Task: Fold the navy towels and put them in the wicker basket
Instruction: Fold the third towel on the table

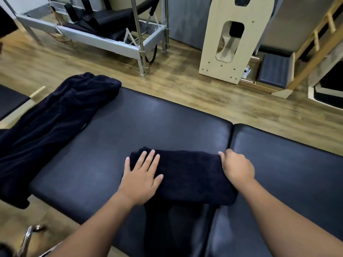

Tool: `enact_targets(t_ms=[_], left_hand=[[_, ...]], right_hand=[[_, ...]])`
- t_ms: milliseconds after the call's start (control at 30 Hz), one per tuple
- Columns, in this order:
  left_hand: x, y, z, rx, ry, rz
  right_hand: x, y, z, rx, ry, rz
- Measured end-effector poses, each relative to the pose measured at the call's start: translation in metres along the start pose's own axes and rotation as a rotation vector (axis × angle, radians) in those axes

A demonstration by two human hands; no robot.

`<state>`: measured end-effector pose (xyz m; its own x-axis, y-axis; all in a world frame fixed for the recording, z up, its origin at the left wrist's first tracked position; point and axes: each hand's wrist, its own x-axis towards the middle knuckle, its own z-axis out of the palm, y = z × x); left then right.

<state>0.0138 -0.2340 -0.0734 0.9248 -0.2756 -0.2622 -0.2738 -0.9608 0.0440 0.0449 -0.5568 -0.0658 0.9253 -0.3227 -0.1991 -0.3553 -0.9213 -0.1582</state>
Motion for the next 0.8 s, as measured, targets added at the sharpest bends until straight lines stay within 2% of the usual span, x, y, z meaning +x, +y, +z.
enact_targets(t_ms=[67,133,167,200,267,300,333,433,533,633,700,800], left_hand=[[0.004,0.014,-0.007,-0.004,0.031,0.004],[0.005,0.025,-0.008,-0.045,-0.010,0.024],[0.005,0.029,-0.007,-0.077,-0.042,0.018],[0.006,0.030,-0.007,-0.098,-0.067,0.008],[0.011,0.026,-0.005,-0.102,-0.090,-0.031],[0.014,0.022,-0.004,-0.102,-0.101,-0.070],[0.015,0.015,-0.003,-0.111,-0.116,-0.121],[0.012,-0.003,-0.004,-0.177,-0.163,-0.253],[0.002,-0.004,-0.012,-0.233,-0.163,-0.289],[-0.003,-0.007,-0.018,-0.380,-0.212,-0.353],[-0.004,-0.014,-0.013,-0.520,-0.228,-0.349],[-0.003,-0.019,-0.018,-0.608,-0.214,-0.297]], right_hand=[[-0.007,-0.009,-0.008,-0.076,0.204,-0.141],[-0.032,-0.025,-0.015,-0.105,0.346,-0.270],[-0.049,-0.033,-0.013,-0.119,0.342,-0.331],[-0.066,-0.042,-0.011,-0.134,0.242,-0.347],[-0.088,-0.049,-0.001,-0.165,-0.111,-0.249],[-0.089,-0.046,0.007,-0.166,-0.230,-0.196],[-0.087,-0.044,0.011,-0.149,-0.271,-0.162],[-0.073,-0.045,0.011,-0.072,-0.281,-0.108],[-0.076,-0.049,0.004,-0.007,-0.259,-0.065],[-0.099,-0.053,0.005,-0.055,-0.087,-0.002],[-0.118,-0.057,0.006,-0.117,0.002,0.038],[-0.132,-0.059,0.004,-0.054,-0.066,0.091]])
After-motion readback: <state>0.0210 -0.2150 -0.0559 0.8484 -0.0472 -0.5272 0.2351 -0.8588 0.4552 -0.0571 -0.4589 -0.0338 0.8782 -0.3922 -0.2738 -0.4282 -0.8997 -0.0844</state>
